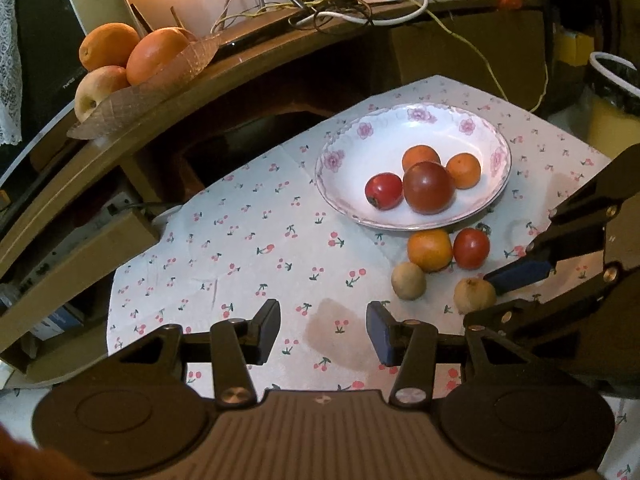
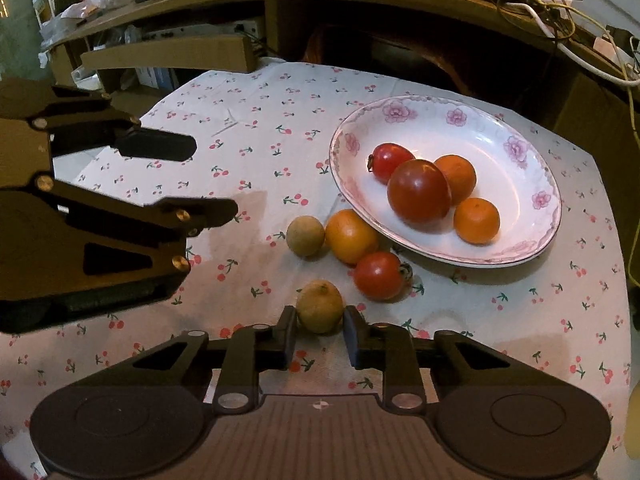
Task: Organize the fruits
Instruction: 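Grasp a small brown kiwi with the left tool while the right tool grasps another kiwi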
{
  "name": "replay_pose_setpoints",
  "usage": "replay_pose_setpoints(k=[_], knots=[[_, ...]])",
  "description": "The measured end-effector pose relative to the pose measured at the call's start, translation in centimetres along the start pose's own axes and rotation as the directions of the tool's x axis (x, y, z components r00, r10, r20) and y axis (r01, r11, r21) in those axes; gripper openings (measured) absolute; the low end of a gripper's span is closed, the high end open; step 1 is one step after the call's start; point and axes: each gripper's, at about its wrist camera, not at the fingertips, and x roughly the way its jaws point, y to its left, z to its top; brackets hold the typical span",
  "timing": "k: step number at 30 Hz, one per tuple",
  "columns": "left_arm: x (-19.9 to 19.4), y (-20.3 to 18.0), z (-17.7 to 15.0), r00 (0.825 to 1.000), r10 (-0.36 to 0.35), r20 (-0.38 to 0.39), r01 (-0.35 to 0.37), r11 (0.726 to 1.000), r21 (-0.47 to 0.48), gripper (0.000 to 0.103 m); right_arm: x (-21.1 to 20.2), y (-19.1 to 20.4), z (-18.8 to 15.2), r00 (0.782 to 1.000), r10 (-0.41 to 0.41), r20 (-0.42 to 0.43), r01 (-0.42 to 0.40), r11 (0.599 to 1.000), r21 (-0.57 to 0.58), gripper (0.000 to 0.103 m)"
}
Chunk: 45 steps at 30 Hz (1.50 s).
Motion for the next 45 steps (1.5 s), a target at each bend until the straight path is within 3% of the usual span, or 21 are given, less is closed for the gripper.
replay_pose_setpoints(k=[29,45], knots=[[2.4,-3.4,1.0,0.999,-0.038,-0.025,0.040,0.997,0.064,0.053,-1.5,-2.9,-1.3,1.000,-0.019,-0.001,0.019,0.999,0.046,0.026],[3.7,-3.4,0.5,0.997,-0.070,0.032,0.069,0.997,0.025,0.052,-2.5,-5.6,-2.1,0.999,-0.031,0.011,0.029,0.994,0.108,0.026]])
